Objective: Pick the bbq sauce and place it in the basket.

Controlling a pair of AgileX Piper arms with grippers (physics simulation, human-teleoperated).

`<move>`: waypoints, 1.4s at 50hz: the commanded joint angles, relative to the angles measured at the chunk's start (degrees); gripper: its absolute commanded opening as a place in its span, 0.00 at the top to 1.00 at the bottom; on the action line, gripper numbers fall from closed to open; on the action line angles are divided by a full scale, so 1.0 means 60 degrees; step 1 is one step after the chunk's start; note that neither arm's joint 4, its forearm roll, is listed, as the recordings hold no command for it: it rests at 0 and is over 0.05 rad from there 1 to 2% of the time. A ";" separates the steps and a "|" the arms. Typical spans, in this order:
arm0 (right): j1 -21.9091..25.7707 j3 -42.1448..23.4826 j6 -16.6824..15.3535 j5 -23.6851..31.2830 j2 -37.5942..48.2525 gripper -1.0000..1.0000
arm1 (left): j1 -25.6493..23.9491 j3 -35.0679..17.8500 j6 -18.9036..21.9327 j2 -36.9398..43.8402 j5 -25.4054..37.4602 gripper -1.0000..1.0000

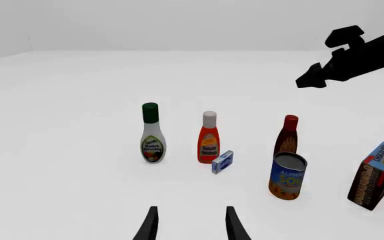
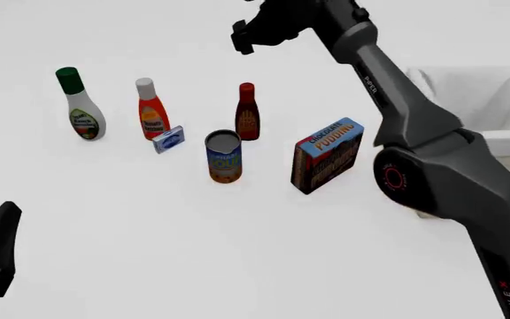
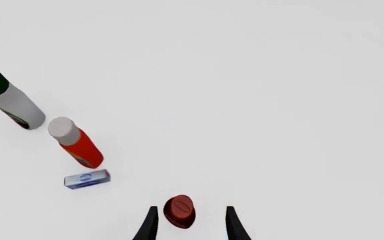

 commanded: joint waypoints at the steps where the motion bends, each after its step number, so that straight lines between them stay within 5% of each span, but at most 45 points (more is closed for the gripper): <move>1: -0.0042 -0.0177 0.0015 -0.0031 0.0450 0.00 | 0.0000 0.0000 0.0000 0.0000 0.0000 0.00; 70: 0.0147 -0.0181 0.0349 -0.0349 0.1736 0.00 | 0.0000 0.0000 0.0000 0.0000 0.0000 0.00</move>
